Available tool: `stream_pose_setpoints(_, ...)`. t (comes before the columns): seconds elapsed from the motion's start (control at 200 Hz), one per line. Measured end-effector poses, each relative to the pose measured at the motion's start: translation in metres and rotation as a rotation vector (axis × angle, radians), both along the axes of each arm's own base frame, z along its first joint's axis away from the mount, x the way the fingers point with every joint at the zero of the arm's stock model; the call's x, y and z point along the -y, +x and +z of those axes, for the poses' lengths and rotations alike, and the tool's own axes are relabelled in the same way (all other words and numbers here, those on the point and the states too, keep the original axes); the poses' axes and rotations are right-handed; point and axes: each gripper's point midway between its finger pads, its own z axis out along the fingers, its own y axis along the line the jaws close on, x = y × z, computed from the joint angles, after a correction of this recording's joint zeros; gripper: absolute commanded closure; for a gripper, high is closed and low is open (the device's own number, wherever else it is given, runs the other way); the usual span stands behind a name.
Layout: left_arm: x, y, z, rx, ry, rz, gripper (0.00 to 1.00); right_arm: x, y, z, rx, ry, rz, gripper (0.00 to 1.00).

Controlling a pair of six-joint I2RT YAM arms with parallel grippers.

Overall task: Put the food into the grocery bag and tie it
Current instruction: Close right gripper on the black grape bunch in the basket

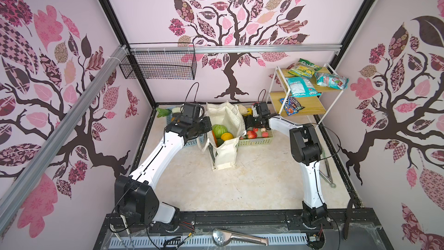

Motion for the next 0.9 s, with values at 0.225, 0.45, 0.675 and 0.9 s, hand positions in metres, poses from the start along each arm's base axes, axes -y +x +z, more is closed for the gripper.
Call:
stream_pose_setpoints(0.225, 0.0, 0.0, 0.0, 0.0, 0.0, -0.001, 1.0, 0.004, 0.002, 0.0, 0.013, 0.003, -0.006, 0.78)
stream_pose_setpoints(0.45, 0.0, 0.0, 0.0, 0.0, 0.0, -0.001, 1.0, 0.005, 0.001, 0.006, 0.028, 0.007, -0.007, 0.76)
stream_pose_setpoints(0.675, 0.0, 0.0, 0.0, -0.001, 0.001, 0.0, 1.0, 0.007, 0.0, 0.035, 0.078, 0.011, -0.01, 0.68)
stream_pose_setpoints(0.9, 0.0, -0.001, -0.001, -0.003, 0.002, 0.0, 1.0, 0.007, 0.004, 0.052, 0.118, 0.026, -0.019, 0.57)
